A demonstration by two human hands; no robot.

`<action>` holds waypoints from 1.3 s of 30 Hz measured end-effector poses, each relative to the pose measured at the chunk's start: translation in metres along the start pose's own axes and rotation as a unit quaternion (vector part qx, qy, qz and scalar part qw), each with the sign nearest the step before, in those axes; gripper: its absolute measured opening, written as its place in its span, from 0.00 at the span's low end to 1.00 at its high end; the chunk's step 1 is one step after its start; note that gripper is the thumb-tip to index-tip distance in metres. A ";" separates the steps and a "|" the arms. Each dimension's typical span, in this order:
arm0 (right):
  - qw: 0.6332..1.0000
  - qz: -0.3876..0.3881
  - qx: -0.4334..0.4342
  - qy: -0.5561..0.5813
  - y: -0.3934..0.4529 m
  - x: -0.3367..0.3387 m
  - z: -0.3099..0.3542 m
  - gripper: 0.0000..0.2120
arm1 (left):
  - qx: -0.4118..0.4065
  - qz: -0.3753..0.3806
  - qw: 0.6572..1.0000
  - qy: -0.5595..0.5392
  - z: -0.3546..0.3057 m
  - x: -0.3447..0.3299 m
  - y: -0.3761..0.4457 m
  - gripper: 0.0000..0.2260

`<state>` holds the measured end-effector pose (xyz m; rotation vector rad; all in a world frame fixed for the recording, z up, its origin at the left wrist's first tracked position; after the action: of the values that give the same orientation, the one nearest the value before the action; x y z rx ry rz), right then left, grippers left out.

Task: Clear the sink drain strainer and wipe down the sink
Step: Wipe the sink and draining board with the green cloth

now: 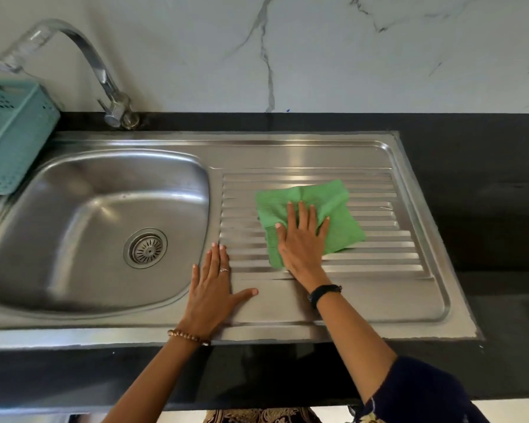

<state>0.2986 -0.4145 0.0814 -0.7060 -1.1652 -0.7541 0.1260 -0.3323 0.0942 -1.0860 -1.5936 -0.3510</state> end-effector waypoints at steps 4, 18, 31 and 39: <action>0.996 0.026 0.084 0.007 0.002 -0.022 0.070 0.27 | 0.000 -0.006 1.000 0.017 0.004 0.001 -0.002 0.49; 0.966 0.054 0.249 -0.044 -0.033 -0.036 0.071 0.24 | 0.003 0.007 1.000 0.030 0.018 0.002 -0.032 0.43; 0.997 0.004 0.067 -0.024 -0.034 0.020 -0.114 0.22 | -0.136 0.026 0.990 0.027 -0.062 -0.037 -0.029 0.36; 0.998 -0.031 -0.050 0.017 -0.036 0.046 -0.172 0.22 | -0.107 0.048 0.993 0.003 -0.064 -0.043 -0.024 0.37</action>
<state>0.3704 -0.5817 0.0867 -0.7385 -1.1287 -0.8787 0.1451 -0.4100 0.0852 -1.3185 -1.5184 -0.4676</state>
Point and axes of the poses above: each hand's wrist, its own y-axis towards the middle knuckle, its own x-axis out of the back of the hand, z = x × y, the point moved 1 cm from there along y, towards the middle knuckle, and after that the axes turned 2 degrees about -x, right-handed, at the moved point
